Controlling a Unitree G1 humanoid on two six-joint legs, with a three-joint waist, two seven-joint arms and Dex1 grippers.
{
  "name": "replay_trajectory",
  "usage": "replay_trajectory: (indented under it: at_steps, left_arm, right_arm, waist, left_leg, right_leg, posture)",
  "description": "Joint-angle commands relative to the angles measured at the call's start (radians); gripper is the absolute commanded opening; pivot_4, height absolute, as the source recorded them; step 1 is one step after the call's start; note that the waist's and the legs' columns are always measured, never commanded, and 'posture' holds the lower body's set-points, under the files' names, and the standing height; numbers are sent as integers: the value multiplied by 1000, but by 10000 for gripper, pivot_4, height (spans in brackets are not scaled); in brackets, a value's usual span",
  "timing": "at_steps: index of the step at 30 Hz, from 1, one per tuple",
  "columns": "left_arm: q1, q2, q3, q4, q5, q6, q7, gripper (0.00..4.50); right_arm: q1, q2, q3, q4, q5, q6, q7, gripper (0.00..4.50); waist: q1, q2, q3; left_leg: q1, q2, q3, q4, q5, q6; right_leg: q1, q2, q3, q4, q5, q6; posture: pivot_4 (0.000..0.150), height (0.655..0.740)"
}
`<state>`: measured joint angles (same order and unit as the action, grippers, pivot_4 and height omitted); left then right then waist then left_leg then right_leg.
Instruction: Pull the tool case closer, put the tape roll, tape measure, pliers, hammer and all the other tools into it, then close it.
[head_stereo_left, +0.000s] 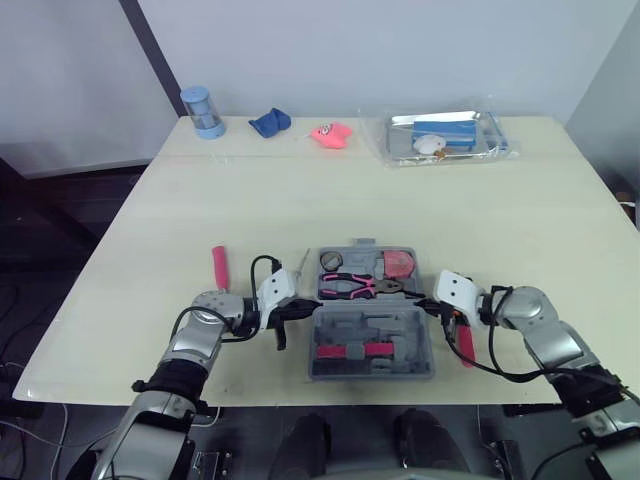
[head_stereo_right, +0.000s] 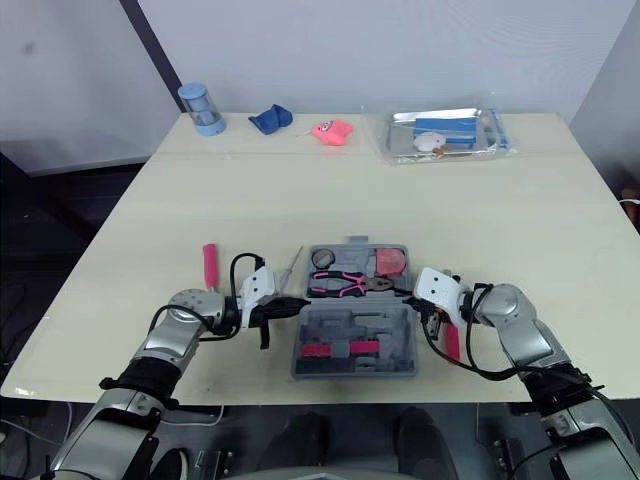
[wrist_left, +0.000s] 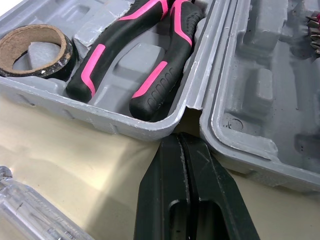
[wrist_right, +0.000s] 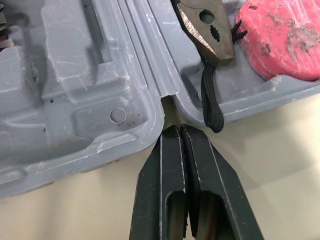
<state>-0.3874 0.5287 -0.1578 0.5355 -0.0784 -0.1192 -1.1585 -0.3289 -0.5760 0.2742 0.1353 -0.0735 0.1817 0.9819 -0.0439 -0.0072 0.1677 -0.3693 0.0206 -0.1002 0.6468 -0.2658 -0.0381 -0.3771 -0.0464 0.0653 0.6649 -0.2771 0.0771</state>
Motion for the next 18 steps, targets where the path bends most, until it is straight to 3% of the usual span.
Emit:
replay_trajectory:
  at_steps: [1, 11, 18]
  left_arm:
    - [20, 24, -6, 14, 25, 13, 15, 0]
    - [56, 54, 11, -45, 5, 32, 11, 0]
    - [104, 96, 53, -161, -40, 54, 25, 0]
  right_arm:
    - [15, -21, -16, -26, 16, 2, 7, 830]
    - [23, -49, -41, -45, 47, -7, -3, 830]
    - [57, -78, -111, -169, 126, 66, 5, 830]
  waist:
    - [0, 0, 0]
    - [-1, 0, 0]
    - [-2, 0, 1]
  left_leg:
    - [0, 0, 0, 0, 0, 0]
    - [0, 0, 0, 0, 0, 0]
    - [-1, 0, 0, -2, 0, 0]
  right_leg:
    - [0, 0, 0, 0, 0, 0]
    - [0, 0, 0, 0, 0, 0]
    - [-2, 0, 0, -1, 0, 0]
  posture:
    - [1500, 7400]
    - [1500, 7400]
    - [1500, 7400]
